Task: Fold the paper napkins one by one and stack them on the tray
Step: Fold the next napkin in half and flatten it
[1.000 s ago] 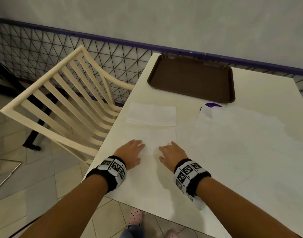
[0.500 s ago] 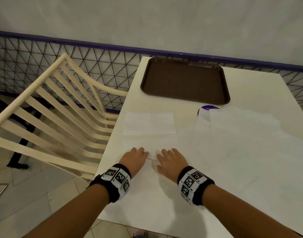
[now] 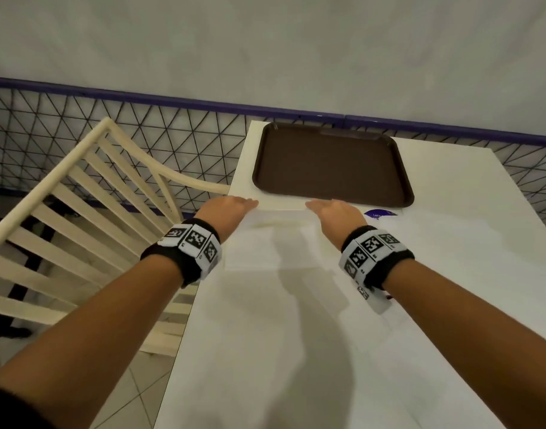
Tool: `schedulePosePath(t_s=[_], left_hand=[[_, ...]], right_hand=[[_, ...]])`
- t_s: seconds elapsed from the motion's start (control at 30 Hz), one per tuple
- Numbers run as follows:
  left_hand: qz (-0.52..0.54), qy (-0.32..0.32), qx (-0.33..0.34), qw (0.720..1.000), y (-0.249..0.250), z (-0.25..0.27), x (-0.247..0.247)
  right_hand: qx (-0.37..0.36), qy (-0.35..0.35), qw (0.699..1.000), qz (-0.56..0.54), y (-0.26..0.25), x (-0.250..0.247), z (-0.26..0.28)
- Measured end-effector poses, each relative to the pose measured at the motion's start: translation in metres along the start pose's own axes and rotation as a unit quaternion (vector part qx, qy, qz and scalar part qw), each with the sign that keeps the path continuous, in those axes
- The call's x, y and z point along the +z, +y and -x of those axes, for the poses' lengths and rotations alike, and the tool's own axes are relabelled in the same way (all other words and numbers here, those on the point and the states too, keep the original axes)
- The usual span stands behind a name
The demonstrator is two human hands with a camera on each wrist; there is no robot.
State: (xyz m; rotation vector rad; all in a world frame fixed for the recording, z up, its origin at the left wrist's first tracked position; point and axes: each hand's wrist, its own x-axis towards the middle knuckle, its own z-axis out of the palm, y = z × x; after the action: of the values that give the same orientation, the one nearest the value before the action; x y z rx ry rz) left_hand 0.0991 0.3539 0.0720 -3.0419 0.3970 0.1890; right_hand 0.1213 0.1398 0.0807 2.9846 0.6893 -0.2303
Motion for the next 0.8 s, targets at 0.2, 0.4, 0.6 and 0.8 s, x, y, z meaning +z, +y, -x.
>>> schedulePosePath(t_s=[0.2,0.4,0.6,0.8], left_hand=[[0.000,-0.020,0.008,1.000,0.001,0.007,0.028],[0.002,-0.114,0.056,0.992,0.007,0.019,0.084],[0.007,-0.117,0.079,0.990,0.007,0.021,0.099],[0.054,-0.044,0.115,0.991,0.007,0.018,0.103]], right_hand=[[0.013,-0.053,0.996,-0.069,-0.003,0.035,-0.011],[-0.009,-0.129,0.988,-0.082,-0.012,0.076,0.003],[-0.005,-0.109,0.989,-0.098,-0.017,0.086,0.010],[0.007,-0.092,0.990,-0.102,-0.017,0.097,0.013]])
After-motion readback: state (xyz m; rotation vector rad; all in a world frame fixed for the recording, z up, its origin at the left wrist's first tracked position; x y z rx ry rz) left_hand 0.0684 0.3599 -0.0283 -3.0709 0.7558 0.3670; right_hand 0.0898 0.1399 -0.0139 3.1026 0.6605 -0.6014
